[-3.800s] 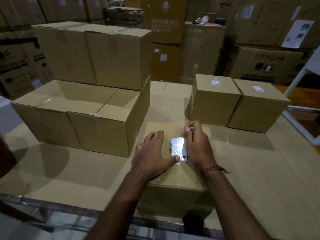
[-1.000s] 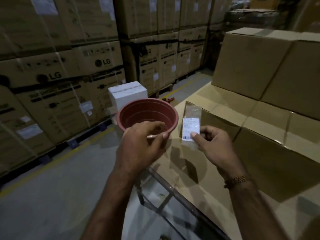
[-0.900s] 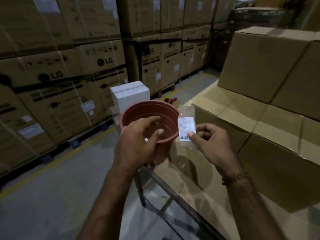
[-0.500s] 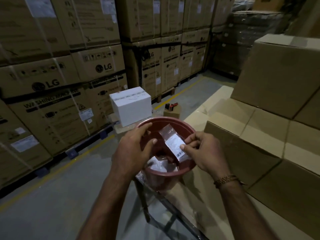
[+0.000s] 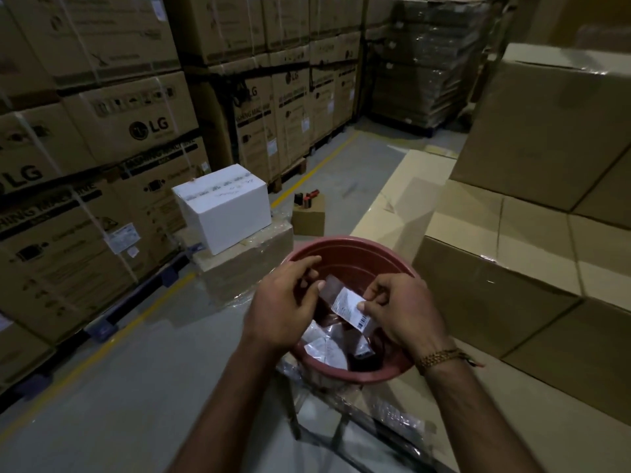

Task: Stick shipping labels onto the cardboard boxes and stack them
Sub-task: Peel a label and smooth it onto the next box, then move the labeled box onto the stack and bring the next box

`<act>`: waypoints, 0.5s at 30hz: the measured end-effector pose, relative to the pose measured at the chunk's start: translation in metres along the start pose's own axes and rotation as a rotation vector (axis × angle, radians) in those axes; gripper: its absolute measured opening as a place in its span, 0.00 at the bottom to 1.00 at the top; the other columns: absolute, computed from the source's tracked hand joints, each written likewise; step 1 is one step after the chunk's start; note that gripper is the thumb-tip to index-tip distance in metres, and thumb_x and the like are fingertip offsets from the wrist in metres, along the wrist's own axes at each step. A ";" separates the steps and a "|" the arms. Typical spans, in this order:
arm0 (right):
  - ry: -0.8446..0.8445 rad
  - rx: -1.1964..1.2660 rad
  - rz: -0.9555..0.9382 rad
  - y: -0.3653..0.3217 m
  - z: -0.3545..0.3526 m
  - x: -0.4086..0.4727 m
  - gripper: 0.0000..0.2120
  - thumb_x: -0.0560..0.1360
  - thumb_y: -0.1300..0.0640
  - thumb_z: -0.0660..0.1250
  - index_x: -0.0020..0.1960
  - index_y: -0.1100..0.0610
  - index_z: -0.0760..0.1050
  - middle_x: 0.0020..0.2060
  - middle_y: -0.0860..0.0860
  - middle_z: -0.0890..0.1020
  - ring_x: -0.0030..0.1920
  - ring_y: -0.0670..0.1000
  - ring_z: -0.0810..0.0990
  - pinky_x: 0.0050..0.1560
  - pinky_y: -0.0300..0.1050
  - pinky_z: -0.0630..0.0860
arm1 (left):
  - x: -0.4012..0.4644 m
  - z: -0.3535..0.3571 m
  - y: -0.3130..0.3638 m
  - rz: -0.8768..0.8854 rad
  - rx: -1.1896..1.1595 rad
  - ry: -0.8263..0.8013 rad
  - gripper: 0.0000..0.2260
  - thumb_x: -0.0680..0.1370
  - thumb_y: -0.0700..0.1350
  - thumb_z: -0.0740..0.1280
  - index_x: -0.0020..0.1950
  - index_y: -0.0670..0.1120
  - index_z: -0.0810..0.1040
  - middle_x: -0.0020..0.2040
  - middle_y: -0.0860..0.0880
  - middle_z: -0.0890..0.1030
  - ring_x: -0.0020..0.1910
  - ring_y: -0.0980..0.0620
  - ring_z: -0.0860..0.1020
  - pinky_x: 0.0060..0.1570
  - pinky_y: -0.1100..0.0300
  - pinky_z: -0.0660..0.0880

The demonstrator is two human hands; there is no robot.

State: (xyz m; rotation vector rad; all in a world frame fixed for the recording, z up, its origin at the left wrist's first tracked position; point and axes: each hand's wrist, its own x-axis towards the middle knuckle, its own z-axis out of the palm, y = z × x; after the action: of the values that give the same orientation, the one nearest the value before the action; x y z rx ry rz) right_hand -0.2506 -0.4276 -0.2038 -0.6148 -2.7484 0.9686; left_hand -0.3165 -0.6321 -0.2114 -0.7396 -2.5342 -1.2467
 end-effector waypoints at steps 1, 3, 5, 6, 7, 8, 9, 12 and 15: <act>-0.006 -0.008 0.008 -0.002 0.002 0.001 0.13 0.69 0.54 0.85 0.36 0.49 0.80 0.29 0.44 0.83 0.31 0.41 0.81 0.35 0.39 0.72 | 0.001 0.001 -0.001 0.004 -0.015 -0.009 0.20 0.79 0.45 0.74 0.71 0.53 0.80 0.54 0.58 0.83 0.52 0.60 0.81 0.55 0.54 0.81; 0.006 -0.030 0.009 -0.006 0.005 0.003 0.13 0.69 0.51 0.85 0.37 0.49 0.81 0.30 0.44 0.83 0.33 0.42 0.81 0.37 0.41 0.73 | 0.002 0.003 -0.002 0.006 -0.043 -0.016 0.19 0.80 0.46 0.73 0.71 0.54 0.81 0.54 0.59 0.83 0.53 0.60 0.81 0.55 0.53 0.81; 0.026 -0.083 0.008 -0.009 0.008 0.005 0.12 0.70 0.47 0.82 0.39 0.49 0.81 0.33 0.44 0.84 0.37 0.44 0.82 0.41 0.43 0.76 | 0.004 0.004 -0.004 -0.022 -0.078 -0.004 0.17 0.81 0.46 0.72 0.70 0.55 0.81 0.57 0.59 0.84 0.56 0.60 0.81 0.57 0.53 0.81; 0.038 -0.115 0.015 -0.010 0.009 0.006 0.11 0.71 0.45 0.81 0.43 0.49 0.81 0.36 0.45 0.85 0.40 0.46 0.83 0.45 0.44 0.78 | 0.005 0.003 -0.004 -0.047 -0.119 0.004 0.15 0.82 0.46 0.71 0.69 0.55 0.82 0.58 0.59 0.84 0.56 0.60 0.81 0.58 0.53 0.82; 0.056 -0.147 0.025 -0.010 0.010 0.006 0.12 0.72 0.43 0.80 0.46 0.49 0.82 0.40 0.46 0.86 0.44 0.49 0.84 0.50 0.47 0.80 | 0.007 0.002 -0.004 -0.072 -0.175 0.012 0.14 0.82 0.46 0.71 0.67 0.56 0.83 0.58 0.59 0.84 0.55 0.60 0.82 0.56 0.53 0.83; 0.083 -0.169 0.035 -0.010 0.010 0.007 0.13 0.73 0.43 0.79 0.50 0.49 0.83 0.44 0.47 0.87 0.48 0.52 0.85 0.53 0.48 0.80 | 0.008 0.000 -0.004 -0.095 -0.230 0.013 0.13 0.83 0.47 0.71 0.67 0.56 0.83 0.56 0.59 0.85 0.54 0.59 0.83 0.55 0.53 0.83; 0.112 -0.178 0.053 -0.010 0.009 0.006 0.15 0.73 0.43 0.79 0.53 0.50 0.83 0.47 0.48 0.87 0.51 0.54 0.85 0.56 0.49 0.81 | 0.010 -0.003 -0.004 -0.113 -0.274 0.005 0.13 0.83 0.47 0.70 0.66 0.57 0.83 0.55 0.59 0.85 0.52 0.58 0.84 0.53 0.52 0.84; 0.209 -0.174 0.092 -0.012 0.003 0.003 0.13 0.74 0.45 0.79 0.55 0.50 0.84 0.50 0.49 0.87 0.52 0.55 0.84 0.56 0.48 0.81 | 0.015 -0.012 -0.004 -0.131 -0.355 -0.040 0.12 0.83 0.45 0.71 0.66 0.56 0.83 0.50 0.55 0.86 0.48 0.55 0.84 0.48 0.50 0.84; 0.272 -0.144 0.096 -0.016 -0.003 -0.005 0.09 0.76 0.47 0.78 0.53 0.49 0.84 0.47 0.47 0.87 0.48 0.53 0.84 0.51 0.46 0.80 | 0.017 -0.016 -0.003 -0.125 -0.382 -0.073 0.13 0.83 0.46 0.71 0.66 0.57 0.83 0.48 0.54 0.86 0.47 0.53 0.84 0.48 0.49 0.84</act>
State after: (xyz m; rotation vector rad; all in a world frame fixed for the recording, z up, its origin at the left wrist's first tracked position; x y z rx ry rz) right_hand -0.2505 -0.4396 -0.1916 -0.8413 -2.5790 0.6525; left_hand -0.3329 -0.6406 -0.1966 -0.7190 -2.4574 -1.8089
